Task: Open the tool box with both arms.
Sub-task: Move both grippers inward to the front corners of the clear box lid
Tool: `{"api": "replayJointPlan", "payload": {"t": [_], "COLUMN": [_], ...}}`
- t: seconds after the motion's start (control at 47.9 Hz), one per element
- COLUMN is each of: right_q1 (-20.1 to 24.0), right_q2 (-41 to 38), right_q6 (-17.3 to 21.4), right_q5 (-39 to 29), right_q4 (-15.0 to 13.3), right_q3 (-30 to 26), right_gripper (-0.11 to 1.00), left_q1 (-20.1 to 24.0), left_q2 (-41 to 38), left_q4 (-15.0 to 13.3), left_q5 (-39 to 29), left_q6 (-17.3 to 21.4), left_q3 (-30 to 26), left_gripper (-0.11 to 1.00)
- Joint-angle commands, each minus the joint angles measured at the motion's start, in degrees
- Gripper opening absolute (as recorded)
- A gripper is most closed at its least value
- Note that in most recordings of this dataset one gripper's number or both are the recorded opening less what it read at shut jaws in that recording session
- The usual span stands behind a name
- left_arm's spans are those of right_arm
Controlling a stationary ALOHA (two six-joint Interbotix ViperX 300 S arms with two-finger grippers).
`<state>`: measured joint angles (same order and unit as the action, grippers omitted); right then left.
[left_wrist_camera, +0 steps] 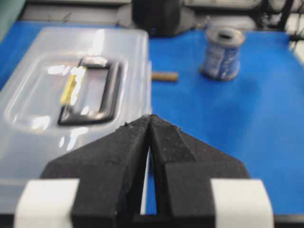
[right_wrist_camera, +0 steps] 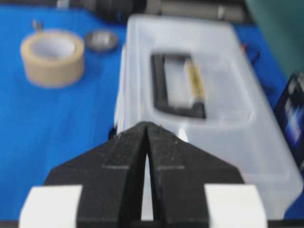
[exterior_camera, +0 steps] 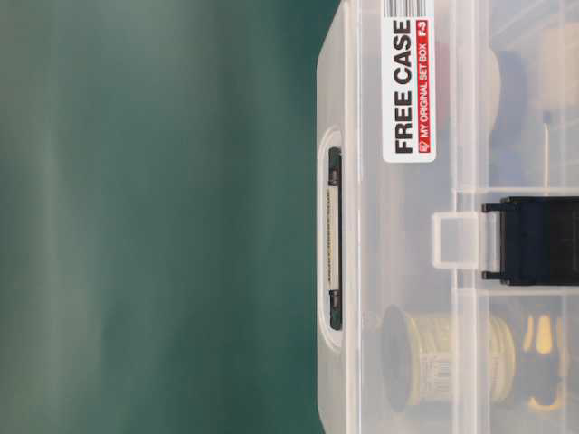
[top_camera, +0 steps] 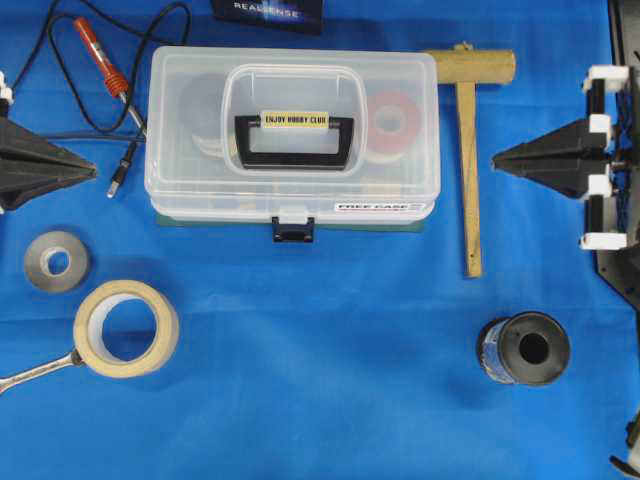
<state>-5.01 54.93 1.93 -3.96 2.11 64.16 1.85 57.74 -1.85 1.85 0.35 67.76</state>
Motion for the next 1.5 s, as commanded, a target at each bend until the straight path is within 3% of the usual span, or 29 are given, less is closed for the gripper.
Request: {"api": "replayJointPlan", "payload": {"t": [0.0, 0.084, 0.251, 0.334, 0.48, 0.689, 1.086, 1.483], "right_q1": [-1.58, -3.43, -6.86, -9.14, -11.69, -11.78, -11.78, -11.69], "right_q2": [-0.79, -2.11, -6.42, -9.05, -13.62, -20.13, -28.21, -28.30], "right_q6": [0.79, 1.67, 1.76, 1.76, 1.76, 1.76, 1.49, 1.49], "right_q5": [-2.90, -5.01, -7.91, -8.61, -8.17, -4.92, -0.18, 0.09], "right_q4": [0.35, 0.26, -0.53, -1.14, -1.14, -1.14, -1.14, -1.14], "right_q3": [-1.49, -1.23, -0.62, -0.44, -0.70, -1.85, -5.27, -7.29], "right_gripper": [0.03, 0.22, 0.73, 0.86, 0.86, 0.86, 0.86, 0.86], "left_q1": [2.37, 5.10, 11.34, 12.92, 13.62, 13.71, 13.62, 13.62], "left_q2": [0.26, 0.18, -0.88, -1.93, -5.19, -12.48, -25.14, -25.22], "left_q4": [-0.09, -0.09, -0.09, -0.09, -0.09, -0.09, 0.00, -0.09], "left_q5": [-3.52, -6.42, -13.45, -15.12, -13.10, -3.43, 4.75, 6.68], "left_q6": [-0.26, -0.26, 0.18, 0.18, 0.26, 0.26, 2.55, 2.55], "left_q3": [-1.32, -1.14, -0.18, 0.35, 1.23, 2.81, -0.53, -1.23], "left_gripper": [0.04, 0.24, 0.76, 0.90, 0.91, 0.91, 0.91, 0.91]}}
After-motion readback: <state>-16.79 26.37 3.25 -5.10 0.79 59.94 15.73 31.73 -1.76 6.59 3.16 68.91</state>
